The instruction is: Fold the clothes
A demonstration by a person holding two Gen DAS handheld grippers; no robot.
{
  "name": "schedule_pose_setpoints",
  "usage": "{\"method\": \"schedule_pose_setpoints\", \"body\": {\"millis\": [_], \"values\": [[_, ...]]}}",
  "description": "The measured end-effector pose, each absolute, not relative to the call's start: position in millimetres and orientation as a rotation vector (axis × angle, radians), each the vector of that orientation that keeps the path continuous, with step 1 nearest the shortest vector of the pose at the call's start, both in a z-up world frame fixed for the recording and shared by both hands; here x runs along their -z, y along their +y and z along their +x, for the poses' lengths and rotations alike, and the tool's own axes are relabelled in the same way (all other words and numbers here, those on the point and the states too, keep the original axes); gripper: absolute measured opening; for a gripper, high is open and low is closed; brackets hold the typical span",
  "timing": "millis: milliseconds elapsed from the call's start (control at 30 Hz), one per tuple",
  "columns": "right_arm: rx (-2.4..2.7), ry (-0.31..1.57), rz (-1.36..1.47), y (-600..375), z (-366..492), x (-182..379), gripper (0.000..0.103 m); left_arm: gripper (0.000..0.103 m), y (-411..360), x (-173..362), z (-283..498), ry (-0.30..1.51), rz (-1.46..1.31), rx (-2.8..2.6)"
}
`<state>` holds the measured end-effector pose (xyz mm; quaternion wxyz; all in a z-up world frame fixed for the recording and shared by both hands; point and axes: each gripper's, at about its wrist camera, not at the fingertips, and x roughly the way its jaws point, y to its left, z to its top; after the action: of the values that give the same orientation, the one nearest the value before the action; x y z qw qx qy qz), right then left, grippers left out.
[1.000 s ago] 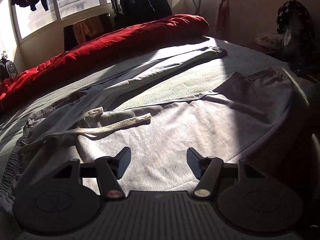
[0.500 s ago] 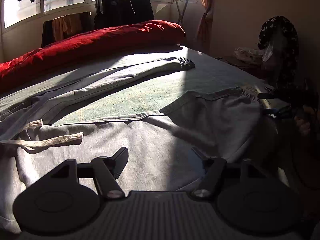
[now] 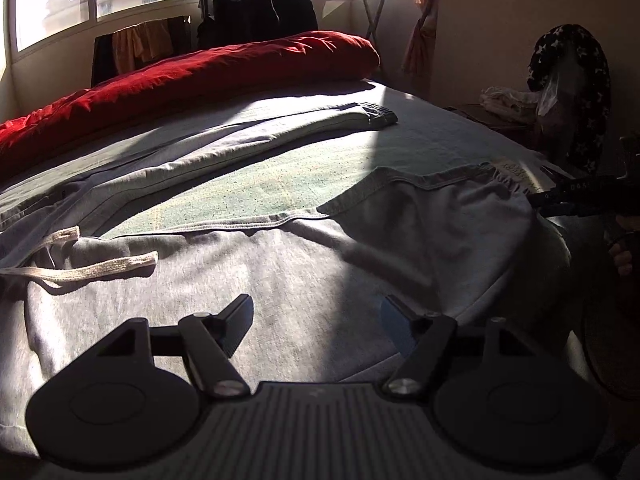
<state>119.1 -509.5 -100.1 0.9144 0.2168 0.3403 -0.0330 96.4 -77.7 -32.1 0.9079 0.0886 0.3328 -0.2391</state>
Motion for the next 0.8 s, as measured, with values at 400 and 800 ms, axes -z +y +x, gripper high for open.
{"method": "schedule_pose_setpoints", "body": {"millis": [400,800], "values": [[0.159,0.738,0.159,-471,187,98,0.075,0.072,-75,37,92,0.686,0.149,0.5],[0.009,0.641,0.801,-512,95,100,0.072,0.075,-62,42,91,0.68,0.108,0.49]]}}
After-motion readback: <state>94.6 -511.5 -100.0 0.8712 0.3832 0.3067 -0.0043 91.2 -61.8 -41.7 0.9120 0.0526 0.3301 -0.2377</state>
